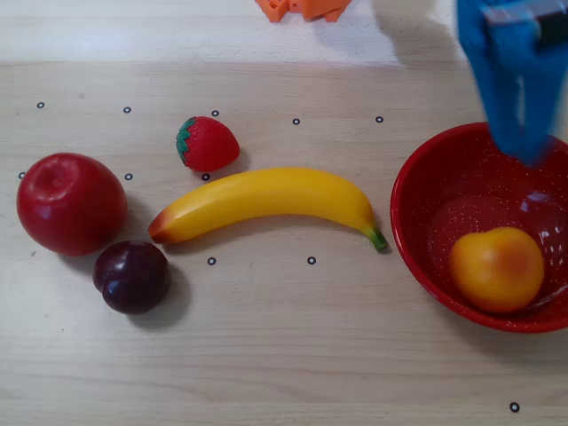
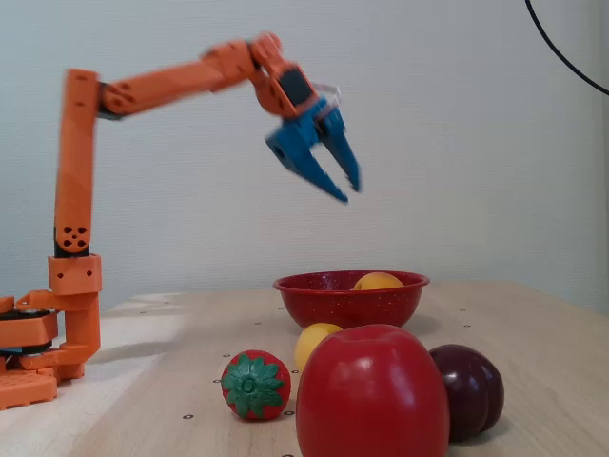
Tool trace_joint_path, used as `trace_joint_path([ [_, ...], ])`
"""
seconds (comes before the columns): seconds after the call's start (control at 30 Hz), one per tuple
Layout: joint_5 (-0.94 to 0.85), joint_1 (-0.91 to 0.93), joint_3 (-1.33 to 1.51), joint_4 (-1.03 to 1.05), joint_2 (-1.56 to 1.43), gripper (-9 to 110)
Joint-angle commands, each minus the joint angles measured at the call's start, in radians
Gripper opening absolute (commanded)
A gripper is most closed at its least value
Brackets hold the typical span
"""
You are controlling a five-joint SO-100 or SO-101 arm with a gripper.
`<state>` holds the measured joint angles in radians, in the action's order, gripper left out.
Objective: Put the peach in the red bowl.
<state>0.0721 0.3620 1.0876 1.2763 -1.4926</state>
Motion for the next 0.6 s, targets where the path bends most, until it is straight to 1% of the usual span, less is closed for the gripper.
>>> trace_joint_path([
  [0.0, -0.031, -0.075, 0.046, -0.049, -0.173, 0],
  [0.2, -0.095, -0.218, 0.402, -0.19, -0.436, 0],
  [0.43, -0.055, -0.336, 0.92, -0.443, -0.795, 0],
  [0.57, -0.046, -0.37, 1.131, -0.482, -0.96, 0],
])
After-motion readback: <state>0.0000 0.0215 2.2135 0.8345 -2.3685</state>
